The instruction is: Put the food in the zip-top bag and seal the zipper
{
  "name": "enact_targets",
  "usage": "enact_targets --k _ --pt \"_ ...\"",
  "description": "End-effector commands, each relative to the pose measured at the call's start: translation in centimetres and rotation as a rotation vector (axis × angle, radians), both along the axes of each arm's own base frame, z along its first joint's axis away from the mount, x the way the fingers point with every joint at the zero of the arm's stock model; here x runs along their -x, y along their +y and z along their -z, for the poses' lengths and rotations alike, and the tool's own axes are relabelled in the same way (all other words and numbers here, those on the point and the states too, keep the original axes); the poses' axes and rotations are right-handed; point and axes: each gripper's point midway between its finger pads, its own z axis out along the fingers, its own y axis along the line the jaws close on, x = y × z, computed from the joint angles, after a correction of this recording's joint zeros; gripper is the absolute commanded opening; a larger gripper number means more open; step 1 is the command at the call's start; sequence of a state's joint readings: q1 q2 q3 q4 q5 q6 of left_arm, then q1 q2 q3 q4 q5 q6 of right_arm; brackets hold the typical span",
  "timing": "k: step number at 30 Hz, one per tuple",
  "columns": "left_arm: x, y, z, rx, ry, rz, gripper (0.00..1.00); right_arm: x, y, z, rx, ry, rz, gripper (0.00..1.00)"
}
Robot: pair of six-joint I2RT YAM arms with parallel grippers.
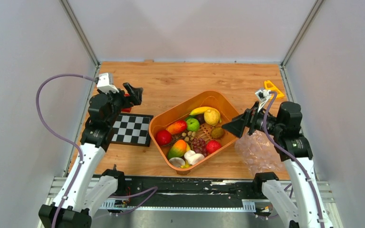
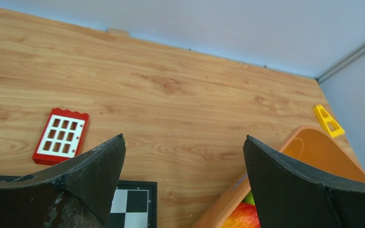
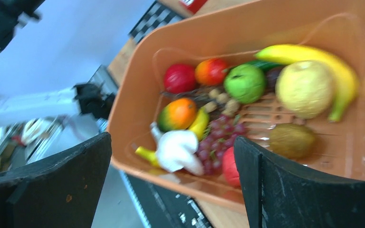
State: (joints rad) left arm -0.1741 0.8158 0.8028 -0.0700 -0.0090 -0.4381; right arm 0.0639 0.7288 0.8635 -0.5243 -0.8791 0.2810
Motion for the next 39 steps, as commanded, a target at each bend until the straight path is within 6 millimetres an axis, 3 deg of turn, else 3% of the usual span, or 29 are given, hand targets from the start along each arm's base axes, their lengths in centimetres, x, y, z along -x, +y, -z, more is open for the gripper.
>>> enact_targets --k 1,7,10,13,17,20,25,29,34,39 --pt "0.1 -2.5 0.5 -0.010 0.013 0.155 1.00 5.5 2.4 0.9 -0.023 0.088 -0.206 1.00" --pt "0.2 -3.7 0.6 0.009 0.034 0.218 1.00 10.9 3.8 2.4 -0.009 0.145 -0.341 1.00" --pt "0.5 -3.4 0.6 0.002 0.037 0.208 1.00 12.1 3.9 4.6 0.022 0.240 -0.337 0.99" --pt "0.8 -2.9 1.1 -0.012 0.050 0.182 1.00 13.8 4.1 4.9 0.035 0.282 -0.392 1.00" --pt "0.9 -2.7 1.4 -0.029 0.060 0.178 1.00 14.1 4.5 7.2 0.097 0.343 -0.419 1.00" --pt "1.1 -2.9 1.4 -0.032 0.063 0.195 1.00 12.9 5.7 9.3 0.149 0.361 -0.418 1.00" --pt "1.2 -2.8 1.7 -0.060 0.077 0.197 1.00 11.1 9.9 9.5 0.131 0.215 -0.447 1.00" --pt "1.3 -2.3 1.8 -0.074 0.084 0.173 1.00 7.7 12.5 11.5 0.216 0.128 -0.359 1.00" --pt "1.3 -2.2 1.6 -0.078 0.084 0.169 1.00 2.5 15.8 11.6 0.218 0.004 -0.267 1.00" --pt "1.7 -1.7 1.3 -0.104 0.085 0.152 1.00 -0.4 18.4 11.9 0.329 -0.076 -0.323 1.00"
